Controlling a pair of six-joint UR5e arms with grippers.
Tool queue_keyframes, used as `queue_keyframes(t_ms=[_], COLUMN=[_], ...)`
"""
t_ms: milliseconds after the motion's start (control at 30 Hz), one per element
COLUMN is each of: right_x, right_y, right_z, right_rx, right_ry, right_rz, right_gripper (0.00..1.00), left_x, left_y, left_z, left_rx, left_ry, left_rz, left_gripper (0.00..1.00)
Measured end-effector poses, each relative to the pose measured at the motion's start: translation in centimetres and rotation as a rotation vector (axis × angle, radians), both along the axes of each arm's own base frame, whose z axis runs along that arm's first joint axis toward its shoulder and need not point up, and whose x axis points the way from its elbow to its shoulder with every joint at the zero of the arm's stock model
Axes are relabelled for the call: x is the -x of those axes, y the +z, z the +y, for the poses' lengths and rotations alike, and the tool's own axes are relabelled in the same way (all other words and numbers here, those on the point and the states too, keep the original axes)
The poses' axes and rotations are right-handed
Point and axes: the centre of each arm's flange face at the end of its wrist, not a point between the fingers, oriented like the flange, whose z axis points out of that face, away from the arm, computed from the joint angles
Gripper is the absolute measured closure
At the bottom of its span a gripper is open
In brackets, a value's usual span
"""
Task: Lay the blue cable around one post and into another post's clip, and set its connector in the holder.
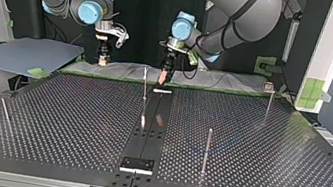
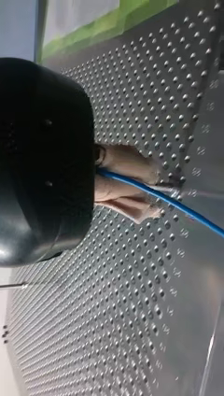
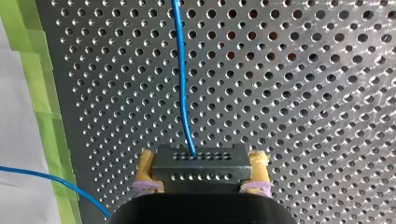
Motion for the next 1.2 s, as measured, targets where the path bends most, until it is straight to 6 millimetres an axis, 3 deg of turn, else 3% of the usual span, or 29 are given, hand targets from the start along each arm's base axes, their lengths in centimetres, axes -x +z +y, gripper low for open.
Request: queue_keyframes(t_ms=[1200], right_x=[3.0], right_y=[0.2], right_z=[-3.1], right_rx=[0.022], right_ry=[-0.046], right_rz=[-0.002], right_gripper=[1.0], left_x=[-3.3], left_y=[1.0], left_z=[0.1], left_rx=[0.02], left_ry=[-0.023], left_rz=[-0.024], left_gripper=[1.0])
